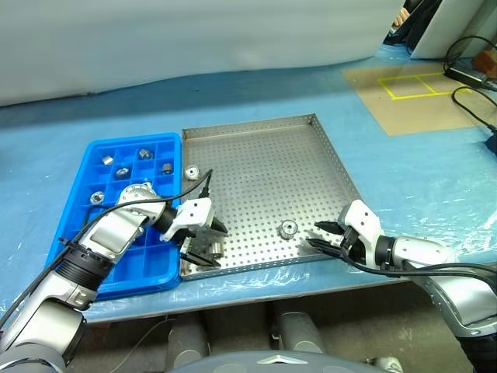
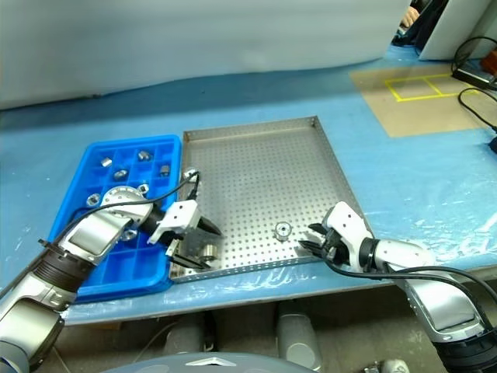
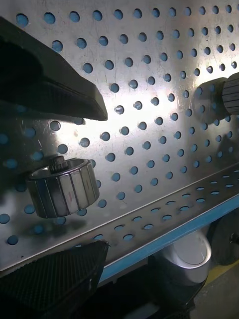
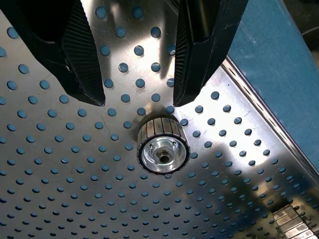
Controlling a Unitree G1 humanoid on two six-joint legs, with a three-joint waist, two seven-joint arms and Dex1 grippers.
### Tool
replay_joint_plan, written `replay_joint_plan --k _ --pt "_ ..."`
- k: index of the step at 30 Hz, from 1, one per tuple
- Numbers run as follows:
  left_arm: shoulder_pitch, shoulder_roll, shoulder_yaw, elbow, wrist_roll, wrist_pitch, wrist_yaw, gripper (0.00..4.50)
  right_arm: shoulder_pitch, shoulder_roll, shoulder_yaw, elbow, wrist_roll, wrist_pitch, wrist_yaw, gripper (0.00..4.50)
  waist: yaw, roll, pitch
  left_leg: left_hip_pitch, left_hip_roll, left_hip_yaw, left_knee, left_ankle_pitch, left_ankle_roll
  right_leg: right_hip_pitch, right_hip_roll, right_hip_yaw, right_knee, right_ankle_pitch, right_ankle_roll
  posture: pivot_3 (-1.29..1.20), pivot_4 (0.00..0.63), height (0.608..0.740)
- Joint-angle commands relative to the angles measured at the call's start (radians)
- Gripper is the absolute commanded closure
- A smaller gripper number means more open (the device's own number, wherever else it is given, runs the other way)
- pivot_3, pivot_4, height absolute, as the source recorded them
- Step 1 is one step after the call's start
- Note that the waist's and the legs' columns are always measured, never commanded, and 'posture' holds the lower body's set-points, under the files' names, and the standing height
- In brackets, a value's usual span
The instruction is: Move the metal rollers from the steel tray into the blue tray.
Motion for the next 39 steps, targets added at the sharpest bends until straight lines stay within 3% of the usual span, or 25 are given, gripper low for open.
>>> replay_joint_plan --k 1,2,5,8,22,26,34,39 --pt "0.025 0.013 -0.017 0.026 0.037 0.0 0.019 1.65 0.008 0.001 0.011 -0.025 -0.001 0.011 0.003 2.32 -0.001 0.001 -0.001 0.0 0.0 0.0 0.0 0.0 0.0 0.0 0.0 0.0 0.0 0.0 0.0 -0.37 0.15 0.74" --pt "0.023 0.011 -0.018 0.029 0.044 0.004 0.03 1.98 0.008 0.001 0.01 -0.026 -0.001 0.011 0.003 2.32 -0.001 0.002 -0.001 0.0 0.0 0.0 0.0 0.0 0.0 0.0 0.0 0.0 0.0 0.0 0.0 -0.37 0.15 0.74" --pt "0.024 0.011 -0.019 0.027 0.046 -0.005 0.038 1.98 0.004 -0.001 0.008 -0.03 0.002 0.018 0.005 2.32 -0.001 0.002 -0.002 0.001 0.0 0.0 0.0 0.0 0.0 0.0 0.0 0.0 0.0 -0.001 0.002 -0.37 0.15 0.74" --pt "0.03 0.008 -0.015 0.025 0.048 -0.005 0.056 2.86 0.001 -0.002 0.006 -0.032 0.004 0.022 0.007 2.32 -0.001 0.002 -0.002 0.001 0.0 0.0 0.0 0.0 0.0 0.0 0.0 0.0 0.0 -0.003 0.005 -0.36 0.15 0.74" --pt "0.041 -0.034 0.03 -0.018 -0.005 0.059 0.138 2.86 0.022 -0.022 -0.005 -0.026 0.008 0.02 0.028 2.32 0.0 0.003 -0.003 0.0 0.0 0.0 0.0 0.0 0.0 0.0 0.0 0.0 0.0 -0.003 0.004 -0.34 0.15 0.74" --pt "0.056 -0.053 0.065 -0.055 -0.03 0.089 0.189 3.69 0.044 -0.034 -0.009 -0.024 0.009 0.014 0.041 2.32 0.004 0.002 -0.003 -0.001 0.0 0.0 0.0 0.0 0.0 0.0 0.0 0.0 0.0 0.0 0.001 -0.33 0.15 0.74" --pt "0.09 -0.061 0.1 -0.037 -0.052 0.056 0.235 3.71 0.026 -0.038 0.015 0.024 -0.008 -0.016 0.067 2.32 0.007 0.002 -0.003 -0.002 0.0 0.0 0.0 -0.002 0.001 0.0 0.0 0.0 -0.001 -0.001 0.002 -0.31 0.15 0.74" --pt "0.066 -0.096 0.175 -0.039 -0.133 0.058 0.25 3.71 -0.084 -0.003 -0.01 0.063 0.05 0.008 0.087 2.32 0.007 0.001 -0.002 -0.002 0.0 0.0 0.002 -0.002 0.001 0.0 0.0 0.0 -0.001 -0.001 0.002 -0.29 0.15 0.74"
